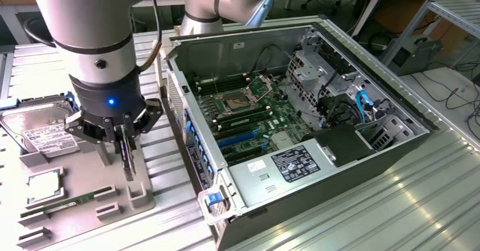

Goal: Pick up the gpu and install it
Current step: 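Pick up the gpu and move the gpu toward the slot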

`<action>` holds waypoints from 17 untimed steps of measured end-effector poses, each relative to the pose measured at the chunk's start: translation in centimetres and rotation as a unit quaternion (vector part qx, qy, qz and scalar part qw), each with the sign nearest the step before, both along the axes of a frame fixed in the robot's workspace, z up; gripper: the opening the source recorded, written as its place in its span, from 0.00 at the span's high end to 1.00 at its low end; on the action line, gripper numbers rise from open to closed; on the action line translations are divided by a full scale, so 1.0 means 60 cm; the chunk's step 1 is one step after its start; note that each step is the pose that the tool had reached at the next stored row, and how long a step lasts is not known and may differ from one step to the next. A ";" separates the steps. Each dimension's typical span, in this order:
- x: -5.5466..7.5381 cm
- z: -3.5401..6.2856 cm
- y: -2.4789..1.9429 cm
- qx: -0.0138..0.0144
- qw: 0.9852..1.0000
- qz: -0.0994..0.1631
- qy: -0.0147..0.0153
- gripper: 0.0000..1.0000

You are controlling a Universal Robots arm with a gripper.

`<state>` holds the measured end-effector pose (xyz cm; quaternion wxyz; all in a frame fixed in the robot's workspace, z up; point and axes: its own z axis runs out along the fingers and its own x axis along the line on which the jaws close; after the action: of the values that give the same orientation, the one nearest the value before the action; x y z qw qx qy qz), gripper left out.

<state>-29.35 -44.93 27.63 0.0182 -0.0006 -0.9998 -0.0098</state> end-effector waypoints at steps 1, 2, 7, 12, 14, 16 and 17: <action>0.000 0.032 0.0000 0.000 1.000 0.000 0.000 0.72; 0.000 0.064 0.0001 0.000 1.000 0.000 0.000 0.72; 0.000 0.114 0.0000 0.000 1.000 0.000 0.000 0.72; 0.000 0.133 0.0000 0.000 1.000 0.000 0.000 0.72; 0.000 0.140 0.0000 0.000 1.000 0.000 0.000 0.72; 0.000 0.146 0.0000 0.000 1.000 0.000 0.000 0.72; 0.000 0.149 0.0000 0.000 1.000 0.000 0.000 0.72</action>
<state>-29.35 -44.93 36.58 0.0182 -0.0007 -0.9998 -0.0098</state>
